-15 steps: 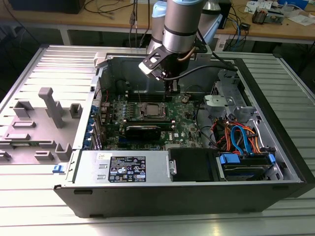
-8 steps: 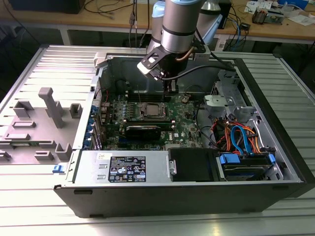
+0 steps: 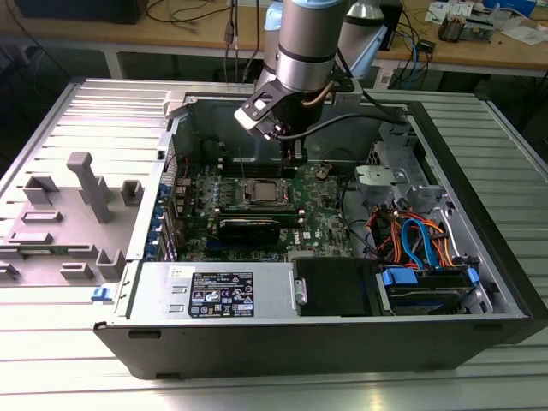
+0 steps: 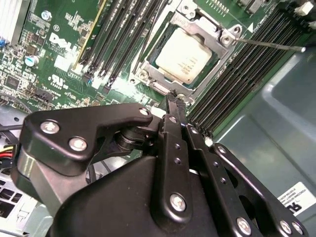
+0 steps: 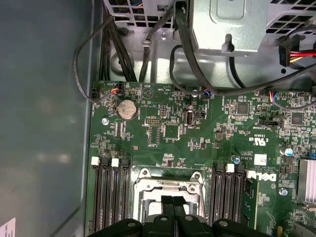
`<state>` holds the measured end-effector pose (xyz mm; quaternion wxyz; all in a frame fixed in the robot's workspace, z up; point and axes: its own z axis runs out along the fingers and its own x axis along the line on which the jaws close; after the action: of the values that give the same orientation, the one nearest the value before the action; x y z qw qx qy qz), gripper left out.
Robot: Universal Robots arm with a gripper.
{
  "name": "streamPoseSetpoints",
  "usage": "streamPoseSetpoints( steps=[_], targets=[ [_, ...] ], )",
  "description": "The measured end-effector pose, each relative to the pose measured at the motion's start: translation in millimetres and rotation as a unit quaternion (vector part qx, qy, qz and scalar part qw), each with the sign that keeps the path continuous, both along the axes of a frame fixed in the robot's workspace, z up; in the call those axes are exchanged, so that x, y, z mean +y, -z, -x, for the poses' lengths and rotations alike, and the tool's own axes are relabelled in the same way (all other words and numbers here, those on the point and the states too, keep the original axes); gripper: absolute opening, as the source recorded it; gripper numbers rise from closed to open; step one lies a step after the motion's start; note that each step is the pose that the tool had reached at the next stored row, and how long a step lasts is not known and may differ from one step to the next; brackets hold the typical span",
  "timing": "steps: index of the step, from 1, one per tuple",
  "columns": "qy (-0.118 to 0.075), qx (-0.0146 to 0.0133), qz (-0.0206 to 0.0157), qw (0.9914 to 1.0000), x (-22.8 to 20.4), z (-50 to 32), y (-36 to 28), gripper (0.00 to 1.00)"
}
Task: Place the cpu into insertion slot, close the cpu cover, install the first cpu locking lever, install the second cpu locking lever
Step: 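Close the cpu cover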
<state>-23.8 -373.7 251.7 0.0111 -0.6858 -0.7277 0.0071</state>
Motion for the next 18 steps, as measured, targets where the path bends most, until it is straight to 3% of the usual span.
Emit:
streamPoseSetpoints(
  steps=[11,18],
  targets=[
    [0.0,0.0,0.0,1.0,0.0,13.2,0.8,0.11],
    [0.0,0.0,0.0,1.0,0.0,16.0,1.1,0.11]
  ],
)
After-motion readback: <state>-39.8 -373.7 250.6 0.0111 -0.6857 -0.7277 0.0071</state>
